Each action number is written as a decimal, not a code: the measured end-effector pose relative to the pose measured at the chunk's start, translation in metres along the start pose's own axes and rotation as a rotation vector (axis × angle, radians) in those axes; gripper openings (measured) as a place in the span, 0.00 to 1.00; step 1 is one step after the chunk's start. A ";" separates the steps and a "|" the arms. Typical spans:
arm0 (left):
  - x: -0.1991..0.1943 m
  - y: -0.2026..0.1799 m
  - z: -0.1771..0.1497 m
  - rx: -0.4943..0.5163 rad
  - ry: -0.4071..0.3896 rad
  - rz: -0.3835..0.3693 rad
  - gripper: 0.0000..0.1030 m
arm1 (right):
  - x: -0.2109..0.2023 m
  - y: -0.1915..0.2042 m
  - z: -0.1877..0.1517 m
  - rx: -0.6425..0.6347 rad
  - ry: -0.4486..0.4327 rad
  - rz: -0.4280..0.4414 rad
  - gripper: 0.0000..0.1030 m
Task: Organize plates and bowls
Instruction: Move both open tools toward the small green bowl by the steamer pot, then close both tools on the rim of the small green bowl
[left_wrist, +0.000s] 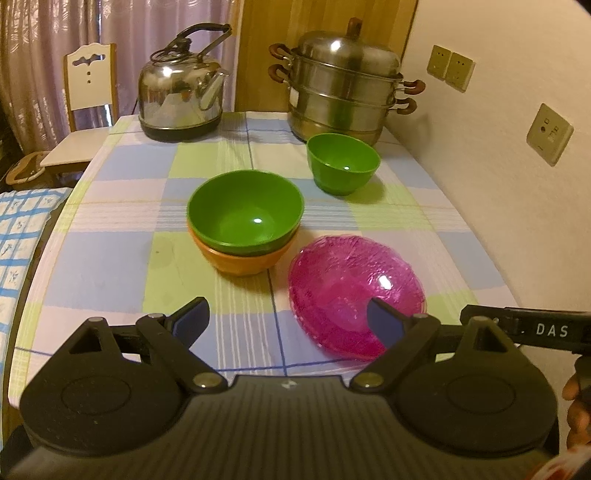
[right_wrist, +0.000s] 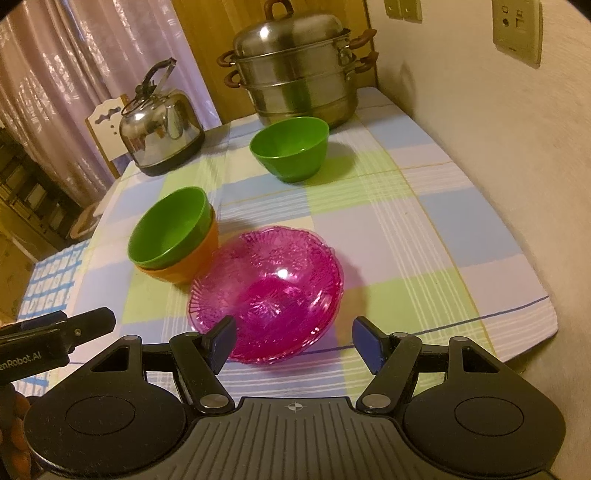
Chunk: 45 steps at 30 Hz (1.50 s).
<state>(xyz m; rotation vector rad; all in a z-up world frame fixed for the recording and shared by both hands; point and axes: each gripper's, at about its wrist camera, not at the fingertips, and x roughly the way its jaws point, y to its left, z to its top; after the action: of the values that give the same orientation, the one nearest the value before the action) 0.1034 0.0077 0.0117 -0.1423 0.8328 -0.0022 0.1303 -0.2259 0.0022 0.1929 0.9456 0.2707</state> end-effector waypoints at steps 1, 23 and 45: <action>0.001 -0.002 0.003 0.002 -0.001 -0.008 0.88 | 0.000 -0.001 0.001 0.002 -0.001 -0.001 0.67; 0.087 -0.044 0.158 0.202 0.016 -0.124 0.88 | 0.032 -0.055 0.116 0.118 -0.037 0.039 0.67; 0.305 -0.013 0.252 0.108 0.196 -0.098 0.80 | 0.204 -0.091 0.240 0.236 0.046 0.083 0.66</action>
<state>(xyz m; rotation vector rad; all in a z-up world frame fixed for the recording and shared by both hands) 0.4948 0.0086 -0.0443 -0.0823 1.0179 -0.1553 0.4538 -0.2598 -0.0434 0.4451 1.0157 0.2397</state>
